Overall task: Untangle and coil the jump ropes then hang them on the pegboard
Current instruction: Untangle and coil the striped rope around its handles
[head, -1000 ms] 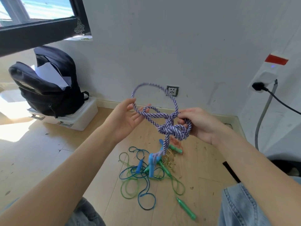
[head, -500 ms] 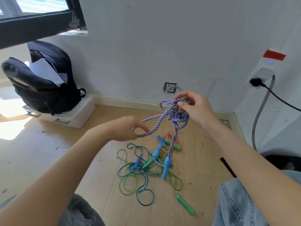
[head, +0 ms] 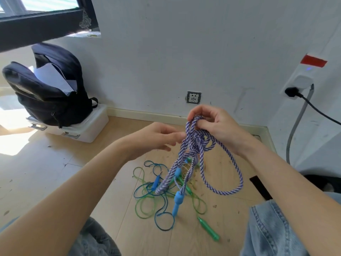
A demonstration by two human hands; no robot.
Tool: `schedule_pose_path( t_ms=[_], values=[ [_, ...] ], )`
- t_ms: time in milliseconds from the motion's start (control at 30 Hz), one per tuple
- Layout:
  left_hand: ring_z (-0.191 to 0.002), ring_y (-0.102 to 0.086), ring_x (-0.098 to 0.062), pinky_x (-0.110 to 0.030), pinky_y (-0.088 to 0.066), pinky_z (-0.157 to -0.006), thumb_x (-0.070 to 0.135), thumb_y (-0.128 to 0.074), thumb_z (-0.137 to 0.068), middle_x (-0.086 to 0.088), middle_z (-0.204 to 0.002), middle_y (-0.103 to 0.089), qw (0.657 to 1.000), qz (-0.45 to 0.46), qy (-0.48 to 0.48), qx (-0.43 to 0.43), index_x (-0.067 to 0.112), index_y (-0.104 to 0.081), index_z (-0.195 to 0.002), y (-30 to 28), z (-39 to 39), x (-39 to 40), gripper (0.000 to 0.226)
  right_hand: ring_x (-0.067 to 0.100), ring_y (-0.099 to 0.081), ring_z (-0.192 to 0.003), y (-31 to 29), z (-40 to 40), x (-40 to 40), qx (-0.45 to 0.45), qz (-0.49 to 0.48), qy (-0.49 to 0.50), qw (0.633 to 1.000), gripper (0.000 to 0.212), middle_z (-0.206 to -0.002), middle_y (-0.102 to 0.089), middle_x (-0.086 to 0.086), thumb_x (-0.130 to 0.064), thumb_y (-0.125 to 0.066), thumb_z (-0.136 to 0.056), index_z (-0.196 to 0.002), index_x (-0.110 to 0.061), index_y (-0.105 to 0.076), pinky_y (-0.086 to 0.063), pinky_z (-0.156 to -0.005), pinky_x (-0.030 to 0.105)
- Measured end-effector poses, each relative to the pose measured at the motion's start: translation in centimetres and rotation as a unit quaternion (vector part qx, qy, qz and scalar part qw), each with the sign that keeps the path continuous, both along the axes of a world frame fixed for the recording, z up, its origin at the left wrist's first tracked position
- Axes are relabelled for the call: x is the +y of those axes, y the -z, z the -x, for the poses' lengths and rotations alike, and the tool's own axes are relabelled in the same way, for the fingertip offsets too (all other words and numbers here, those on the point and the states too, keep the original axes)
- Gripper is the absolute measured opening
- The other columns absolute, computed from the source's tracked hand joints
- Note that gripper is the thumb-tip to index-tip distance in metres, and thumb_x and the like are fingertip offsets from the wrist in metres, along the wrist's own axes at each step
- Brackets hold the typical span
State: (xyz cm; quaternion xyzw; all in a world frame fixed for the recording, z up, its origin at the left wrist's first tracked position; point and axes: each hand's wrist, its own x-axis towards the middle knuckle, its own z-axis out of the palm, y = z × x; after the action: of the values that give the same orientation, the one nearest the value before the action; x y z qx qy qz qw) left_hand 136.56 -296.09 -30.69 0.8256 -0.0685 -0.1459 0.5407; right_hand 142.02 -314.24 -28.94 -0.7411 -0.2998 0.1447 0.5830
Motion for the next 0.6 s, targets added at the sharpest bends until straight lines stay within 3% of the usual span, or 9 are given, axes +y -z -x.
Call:
schedule_pose_path(
  t_ms=[67, 167, 300, 333, 367, 433, 500, 567, 600],
  values=[
    [-0.078, -0.064, -0.004, -0.016, -0.052, -0.07, 0.045, -0.069, -0.066, 0.009, -0.084, -0.071, 0.998, 0.054, -0.027, 0.024, 0.022, -0.071, -0.088, 0.4, 0.0, -0.1, 0.032, 0.003, -0.06, -0.067, 0.0, 0.3, 0.1, 0.015, -0.011, -0.011, 1.0, 0.029, -0.077, -0.062, -0.001, 0.009, -0.046, -0.089, -0.081, -0.015, -0.06, -0.05, -0.067, 0.014],
    [-0.062, -0.065, -0.008, -0.016, -0.052, -0.059, 0.026, -0.069, -0.071, 0.002, -0.067, -0.069, 0.969, 0.175, -0.158, 0.077, 0.01, -0.067, -0.079, -0.2, -0.3, 0.6, 0.018, 0.007, -0.05, -0.058, 0.2, 0.0, 0.3, 0.029, -0.003, 0.035, 0.999, 0.028, -0.074, -0.058, 0.002, 0.01, -0.048, -0.088, -0.079, -0.015, -0.057, -0.044, -0.057, 0.016],
    [-0.054, -0.065, -0.007, -0.017, -0.053, -0.051, 0.012, -0.054, -0.091, -0.002, -0.064, -0.068, 0.843, 0.39, -0.357, 0.095, 0.005, -0.06, -0.086, -1.1, -0.7, 3.4, 0.01, 0.011, -0.041, -0.043, 0.4, -0.9, -0.5, 0.01, 0.112, 0.098, 0.989, 0.017, -0.064, -0.053, 0.004, 0.003, -0.051, -0.087, -0.091, -0.014, -0.05, -0.032, -0.042, 0.019],
    [-0.05, -0.063, -0.006, -0.017, -0.052, -0.05, 0.012, -0.052, -0.092, -0.001, -0.062, -0.067, 0.82, 0.428, -0.368, 0.093, 0.006, -0.058, -0.088, -1.3, -0.7, 3.7, 0.01, 0.008, -0.041, -0.04, 0.5, -0.8, -0.6, 0.028, 0.137, 0.077, 0.987, 0.015, -0.059, -0.051, 0.001, 0.001, -0.051, -0.088, -0.095, -0.013, -0.05, -0.031, -0.039, 0.018],
    [-0.044, -0.056, -0.004, -0.016, -0.05, -0.047, 0.015, -0.051, -0.093, 0.002, -0.06, -0.065, 0.818, 0.446, -0.349, 0.099, 0.008, -0.055, -0.088, -1.5, -0.7, 3.7, 0.009, 0.006, -0.039, -0.037, 0.7, -0.7, -0.7, 0.054, 0.146, 0.055, 0.986, 0.012, -0.054, -0.049, -0.001, -0.001, -0.051, -0.089, -0.093, -0.012, -0.052, -0.031, -0.038, 0.016],
    [-0.034, -0.038, -0.001, -0.015, -0.04, -0.039, 0.026, -0.052, -0.088, 0.006, -0.055, -0.057, 0.882, 0.38, -0.246, 0.133, 0.012, -0.056, -0.087, -1.9, -0.2, 3.3, 0.014, 0.005, -0.032, -0.033, 1.0, -0.7, -0.6, 0.102, 0.131, 0.059, 0.984, 0.014, -0.047, -0.042, -0.003, -0.001, -0.049, -0.091, -0.082, -0.01, -0.056, -0.03, -0.037, 0.017],
    [-0.029, -0.025, 0.0, -0.013, -0.028, -0.033, 0.04, -0.053, -0.081, 0.005, -0.051, -0.051, 0.949, 0.228, -0.12, 0.181, 0.01, -0.066, -0.093, -2.0, 0.5, 2.7, 0.034, 0.005, -0.027, -0.031, 1.0, -1.1, -0.6, 0.13, 0.09, 0.109, 0.981, 0.019, -0.045, -0.037, -0.002, 0.002, -0.047, -0.09, -0.075, -0.009, -0.053, -0.027, -0.035, 0.016],
    [-0.027, -0.022, 0.0, -0.013, -0.023, -0.033, 0.043, -0.051, -0.081, 0.006, -0.047, -0.046, 0.968, 0.164, -0.024, 0.19, 0.013, -0.071, -0.095, -2.0, 0.9, 2.2, 0.039, 0.003, -0.03, -0.032, 0.8, -1.3, -0.8, 0.118, 0.096, 0.116, 0.982, 0.018, -0.046, -0.04, -0.003, 0.001, -0.049, -0.089, -0.075, -0.01, -0.054, -0.027, -0.035, 0.015],
    [-0.027, -0.022, 0.001, -0.013, -0.023, -0.033, 0.04, -0.049, -0.082, 0.008, -0.044, -0.042, 0.966, 0.195, -0.008, 0.169, 0.015, -0.073, -0.092, -2.0, 0.9, 2.1, 0.036, 0.002, -0.035, -0.034, 0.8, -1.2, -0.8, 0.102, 0.119, 0.106, 0.982, 0.017, -0.048, -0.044, -0.003, -0.001, -0.052, -0.088, -0.075, -0.011, -0.057, -0.028, -0.036, 0.014]
  ],
)
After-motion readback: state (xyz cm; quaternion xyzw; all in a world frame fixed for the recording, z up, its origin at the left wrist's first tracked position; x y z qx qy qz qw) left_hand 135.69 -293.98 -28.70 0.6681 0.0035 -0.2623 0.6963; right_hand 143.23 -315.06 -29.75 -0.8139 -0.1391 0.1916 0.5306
